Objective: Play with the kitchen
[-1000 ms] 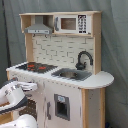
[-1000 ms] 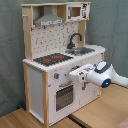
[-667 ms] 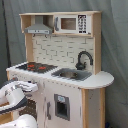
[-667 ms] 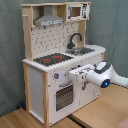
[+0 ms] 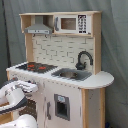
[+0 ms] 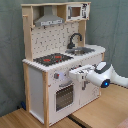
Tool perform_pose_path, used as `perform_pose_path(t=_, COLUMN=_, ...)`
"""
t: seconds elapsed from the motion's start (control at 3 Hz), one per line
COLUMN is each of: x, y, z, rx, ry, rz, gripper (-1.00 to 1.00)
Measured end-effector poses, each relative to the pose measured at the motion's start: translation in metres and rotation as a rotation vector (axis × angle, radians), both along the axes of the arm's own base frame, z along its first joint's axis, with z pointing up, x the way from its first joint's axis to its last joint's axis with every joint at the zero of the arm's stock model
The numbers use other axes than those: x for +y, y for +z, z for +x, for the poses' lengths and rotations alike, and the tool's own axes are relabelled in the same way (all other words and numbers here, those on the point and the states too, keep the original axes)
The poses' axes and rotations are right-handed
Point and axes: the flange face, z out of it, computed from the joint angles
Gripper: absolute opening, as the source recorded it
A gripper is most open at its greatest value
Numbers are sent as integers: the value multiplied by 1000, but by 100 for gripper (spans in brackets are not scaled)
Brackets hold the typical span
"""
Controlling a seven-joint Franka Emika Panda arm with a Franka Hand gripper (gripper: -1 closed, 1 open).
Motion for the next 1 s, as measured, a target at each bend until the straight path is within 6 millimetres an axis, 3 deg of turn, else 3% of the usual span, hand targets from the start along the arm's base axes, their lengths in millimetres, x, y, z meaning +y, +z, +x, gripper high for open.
perform_pose_path(t=1.0, x=4, y=-4, z=-5, rx=-21, ry=31, rz=316, gripper=100)
